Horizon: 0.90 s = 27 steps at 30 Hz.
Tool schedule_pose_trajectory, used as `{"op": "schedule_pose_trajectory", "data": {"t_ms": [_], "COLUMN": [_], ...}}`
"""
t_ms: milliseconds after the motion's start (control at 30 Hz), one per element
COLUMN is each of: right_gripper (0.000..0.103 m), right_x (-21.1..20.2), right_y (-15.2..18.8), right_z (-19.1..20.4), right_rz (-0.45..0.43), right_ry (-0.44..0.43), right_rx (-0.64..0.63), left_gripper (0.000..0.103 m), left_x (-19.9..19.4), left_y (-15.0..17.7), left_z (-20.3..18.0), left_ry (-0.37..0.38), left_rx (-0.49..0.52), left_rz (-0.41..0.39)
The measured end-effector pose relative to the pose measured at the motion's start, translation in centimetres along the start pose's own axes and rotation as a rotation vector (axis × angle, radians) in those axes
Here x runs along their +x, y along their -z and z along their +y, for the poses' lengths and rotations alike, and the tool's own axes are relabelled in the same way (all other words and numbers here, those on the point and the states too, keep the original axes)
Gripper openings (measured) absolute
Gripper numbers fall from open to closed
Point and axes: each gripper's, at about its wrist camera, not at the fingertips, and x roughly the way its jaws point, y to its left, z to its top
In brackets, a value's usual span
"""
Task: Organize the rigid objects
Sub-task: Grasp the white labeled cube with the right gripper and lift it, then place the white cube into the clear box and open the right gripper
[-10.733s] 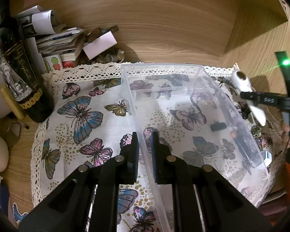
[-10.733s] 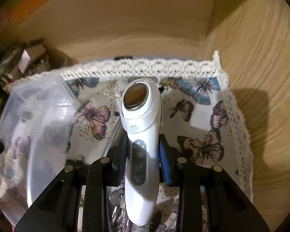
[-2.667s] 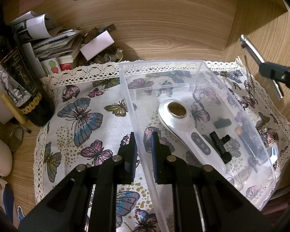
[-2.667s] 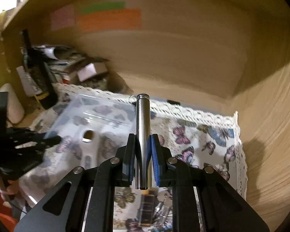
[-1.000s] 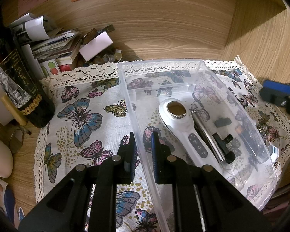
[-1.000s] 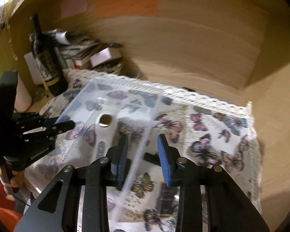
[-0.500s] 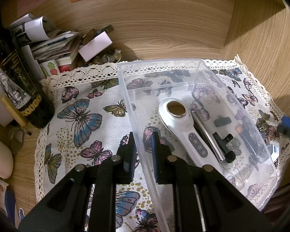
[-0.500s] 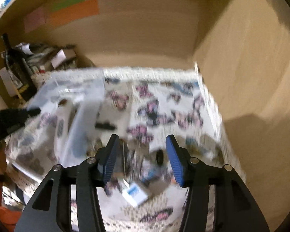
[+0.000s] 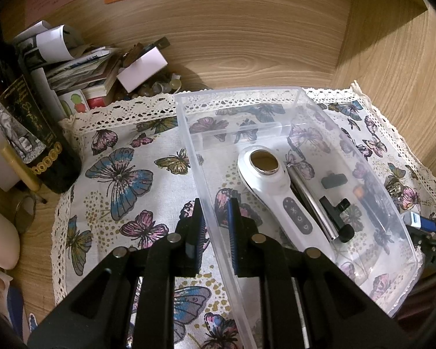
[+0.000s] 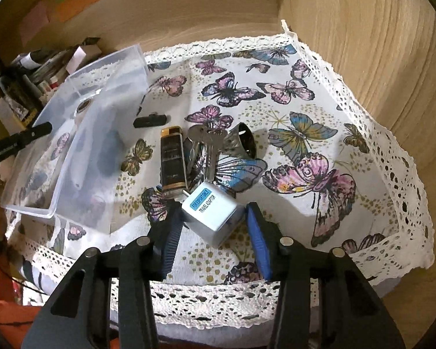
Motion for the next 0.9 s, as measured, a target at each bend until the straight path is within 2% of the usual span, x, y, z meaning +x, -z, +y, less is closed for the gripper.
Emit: {"op": "schedule_pose_trajectory", "data": {"t_ms": [200,467,667,800,900], "right_gripper": [0.041,0.041,0.041,0.041,0.041], "right_x": [-1.3,-3.0,-3.8,-3.1,-1.7], "right_y": [-1.2,-5.2,-8.1,-9.5,-10.2], "right_z": [0.9,3.0,6.1,8.2,9.8], "right_rz": [-0.054,-0.175,-0.251,-0.258,-0.224], "right_ry": [0.005,-0.030,-0.066,-0.086,-0.118], "right_rx": [-0.023,-0.103,-0.197,-0.266,-0.306], "left_gripper": [0.014,0.014,0.014,0.014,0.014], "left_x": [0.0,-0.1,-0.1,-0.1,-0.1], "left_y": [0.1,0.2,0.2,0.2,0.2], "left_z": [0.0,0.0,0.0,0.0,0.0], "left_ry": [0.002,0.004,0.004,0.004,0.004], "left_rx": [0.000,-0.001,-0.002,-0.002,-0.001], "left_rz": [-0.001,0.000,-0.001,-0.001,-0.001]}}
